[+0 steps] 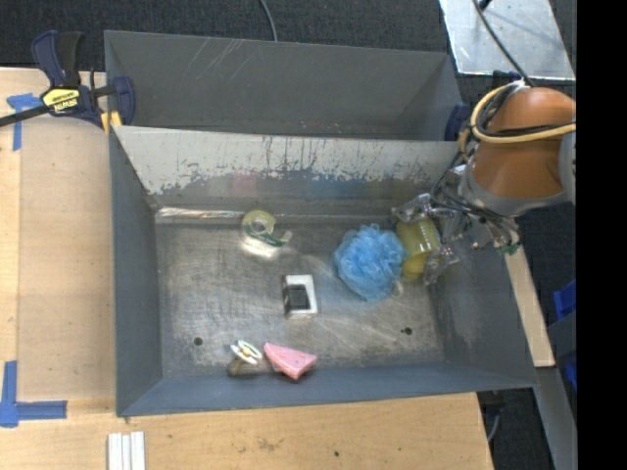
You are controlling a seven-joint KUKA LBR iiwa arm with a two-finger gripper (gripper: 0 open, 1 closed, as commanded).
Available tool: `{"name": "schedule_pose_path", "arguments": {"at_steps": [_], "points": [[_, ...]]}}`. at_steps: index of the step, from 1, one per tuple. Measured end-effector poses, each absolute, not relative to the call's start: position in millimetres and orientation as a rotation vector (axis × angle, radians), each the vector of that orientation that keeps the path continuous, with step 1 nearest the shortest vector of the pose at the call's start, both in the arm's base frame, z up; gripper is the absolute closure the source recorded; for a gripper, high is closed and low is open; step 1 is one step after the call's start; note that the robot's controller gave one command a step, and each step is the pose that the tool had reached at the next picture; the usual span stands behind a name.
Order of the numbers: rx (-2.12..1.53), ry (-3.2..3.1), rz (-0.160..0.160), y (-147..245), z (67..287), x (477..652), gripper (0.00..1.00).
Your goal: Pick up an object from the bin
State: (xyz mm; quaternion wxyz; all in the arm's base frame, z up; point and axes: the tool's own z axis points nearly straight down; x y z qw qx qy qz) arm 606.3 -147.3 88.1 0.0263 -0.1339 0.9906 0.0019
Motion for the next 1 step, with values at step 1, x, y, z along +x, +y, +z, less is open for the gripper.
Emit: {"name": "schedule_pose_path", "arguments": {"at_steps": [1], "points": [[-0.44, 3.106, 0.004, -149.0, 117.3, 599.5, 1.0]]}}
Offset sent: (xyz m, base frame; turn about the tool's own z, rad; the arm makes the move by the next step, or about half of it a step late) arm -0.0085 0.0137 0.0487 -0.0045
